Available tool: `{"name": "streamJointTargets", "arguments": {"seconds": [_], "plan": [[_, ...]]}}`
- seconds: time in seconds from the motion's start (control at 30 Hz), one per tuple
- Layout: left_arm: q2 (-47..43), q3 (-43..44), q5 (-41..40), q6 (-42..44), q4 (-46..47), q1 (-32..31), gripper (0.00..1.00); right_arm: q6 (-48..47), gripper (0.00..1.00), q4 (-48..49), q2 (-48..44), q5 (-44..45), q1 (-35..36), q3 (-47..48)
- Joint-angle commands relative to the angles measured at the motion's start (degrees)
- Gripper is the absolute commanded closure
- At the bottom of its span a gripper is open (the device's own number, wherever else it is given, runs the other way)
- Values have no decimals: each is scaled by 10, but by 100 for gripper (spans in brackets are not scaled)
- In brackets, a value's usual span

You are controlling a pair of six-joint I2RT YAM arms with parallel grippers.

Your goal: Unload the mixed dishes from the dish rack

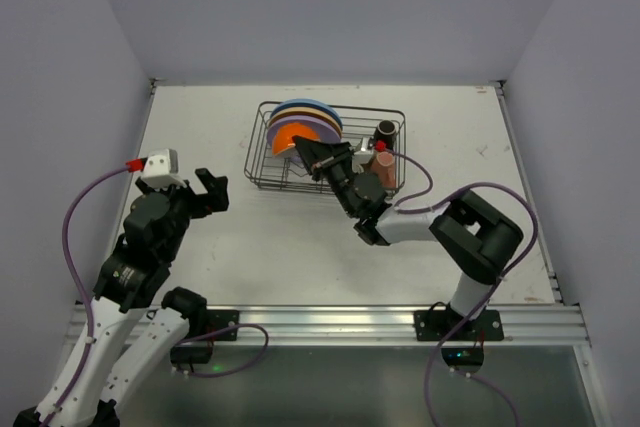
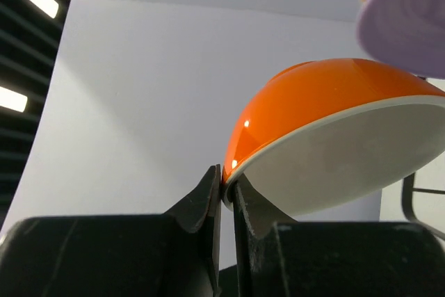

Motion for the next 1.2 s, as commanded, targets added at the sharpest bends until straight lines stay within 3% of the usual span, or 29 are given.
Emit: {"name": "streamJointTargets", "arguments": {"seconds": [0.0, 0.27, 0.33, 0.47, 0.57, 0.73, 0.87, 0.93, 1.07, 1.17], "plan": [[2, 2, -12, 11, 13, -3, 0, -62, 100, 81, -47, -65, -4, -4], [2, 3, -16, 11, 11, -3, 0, -120, 100, 61, -132, -108, -28, -42], [0, 3, -16, 11, 11, -3, 0, -168, 100, -76, -193, -127, -45, -33], [-1, 3, -16, 10, 11, -3, 0, -232, 100, -151, -287, -121, -76, -48], [-3, 3, -16, 10, 10, -3, 0, -275, 100, -259, -367, -111, -121, -44], [-9, 2, -11, 10, 13, -3, 0, -442, 100, -586, -465, -47, -190, 42], [-8, 2, -7, 11, 14, -3, 0, -542, 100, -843, -443, -30, -255, 176], [-10, 2, -7, 11, 14, -3, 0, -576, 100, -897, -429, -41, -299, 204], [-17, 1, -5, 11, 14, -4, 0, -668, 100, -1070, -309, -91, -385, 330], [-21, 1, -4, 11, 15, -7, 0, -710, 100, -1125, -257, -125, -418, 386]]}}
